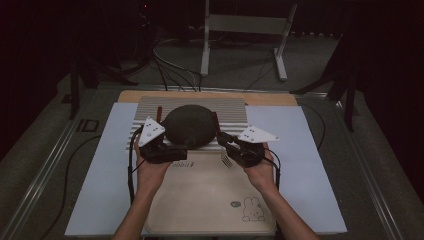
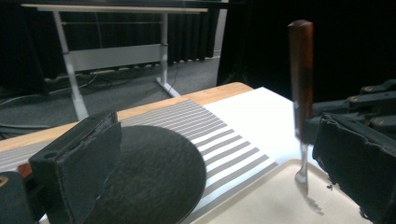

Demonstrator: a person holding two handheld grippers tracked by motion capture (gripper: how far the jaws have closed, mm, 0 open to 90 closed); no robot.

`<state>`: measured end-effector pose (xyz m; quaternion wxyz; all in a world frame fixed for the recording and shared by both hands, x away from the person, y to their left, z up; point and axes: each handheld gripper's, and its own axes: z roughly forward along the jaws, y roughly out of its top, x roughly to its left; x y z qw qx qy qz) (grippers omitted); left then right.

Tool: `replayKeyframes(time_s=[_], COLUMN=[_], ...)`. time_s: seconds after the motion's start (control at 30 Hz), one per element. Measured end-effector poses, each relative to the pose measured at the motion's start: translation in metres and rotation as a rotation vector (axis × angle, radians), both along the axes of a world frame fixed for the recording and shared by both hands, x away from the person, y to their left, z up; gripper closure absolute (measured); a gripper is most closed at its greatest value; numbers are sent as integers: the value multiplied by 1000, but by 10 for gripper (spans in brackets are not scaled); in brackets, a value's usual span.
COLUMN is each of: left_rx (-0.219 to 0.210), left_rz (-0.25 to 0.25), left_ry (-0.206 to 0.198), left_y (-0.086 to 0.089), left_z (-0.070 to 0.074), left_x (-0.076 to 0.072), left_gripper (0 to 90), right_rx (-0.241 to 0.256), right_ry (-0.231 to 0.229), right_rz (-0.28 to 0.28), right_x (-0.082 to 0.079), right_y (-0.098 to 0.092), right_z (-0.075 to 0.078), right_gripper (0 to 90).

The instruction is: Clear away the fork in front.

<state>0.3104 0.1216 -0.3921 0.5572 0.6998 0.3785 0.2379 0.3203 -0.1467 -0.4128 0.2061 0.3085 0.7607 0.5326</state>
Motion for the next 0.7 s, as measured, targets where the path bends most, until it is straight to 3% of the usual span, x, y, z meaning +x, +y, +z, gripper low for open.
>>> replayKeyframes(time_s=[0.47, 0.63, 0.67, 0.7], left_rx=[-28, -36, -42, -42], left_rz=[-58, -84, -91, -92], left_ry=[8, 22, 23, 24], left_y=[-24, -31, -32, -34], left_z=[7, 7, 7, 7], left_x=[10, 10, 10, 10], left_gripper=[66, 106, 164, 164], right_rx=[0, 5, 4, 4], right_ry=[4, 1, -3, -3], right_rz=[20, 16, 17, 17], right_x=[-4, -5, -6, -6], right_y=[9, 11, 13, 13], right_z=[-3, -4, -4, -4], right_gripper=[773, 773, 773, 773])
